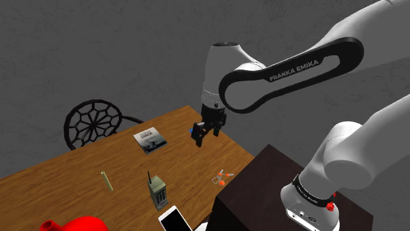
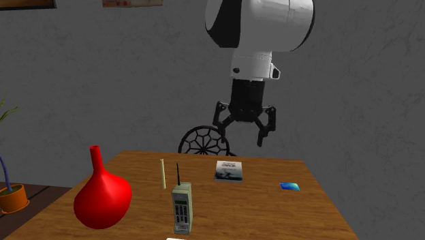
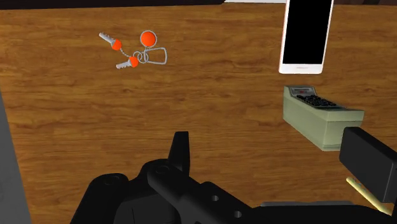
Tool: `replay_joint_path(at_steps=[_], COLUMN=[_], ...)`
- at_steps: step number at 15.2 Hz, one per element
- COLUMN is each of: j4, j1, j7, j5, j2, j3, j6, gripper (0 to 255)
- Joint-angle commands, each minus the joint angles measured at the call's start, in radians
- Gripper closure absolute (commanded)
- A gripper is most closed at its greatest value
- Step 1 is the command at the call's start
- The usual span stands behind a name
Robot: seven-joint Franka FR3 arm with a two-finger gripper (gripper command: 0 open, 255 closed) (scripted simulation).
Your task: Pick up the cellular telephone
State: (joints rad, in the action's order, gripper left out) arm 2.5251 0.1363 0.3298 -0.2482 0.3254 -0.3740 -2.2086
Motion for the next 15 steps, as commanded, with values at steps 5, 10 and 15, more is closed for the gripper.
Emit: replay_joint_path(at_steps=[5,10,15], j4=[-0.095,-0.197,-0.333], j1=[0.004,0.039,0.127], j7=[0.159,0.32,0.463], j5=[0.092,0.239,0.381], j2=[-0.257,-0.477,-0.689], j3=[-0.098,-0.12,-0.08], j6=[-0.151,-0.238,-0.281], gripper=[0,0,0])
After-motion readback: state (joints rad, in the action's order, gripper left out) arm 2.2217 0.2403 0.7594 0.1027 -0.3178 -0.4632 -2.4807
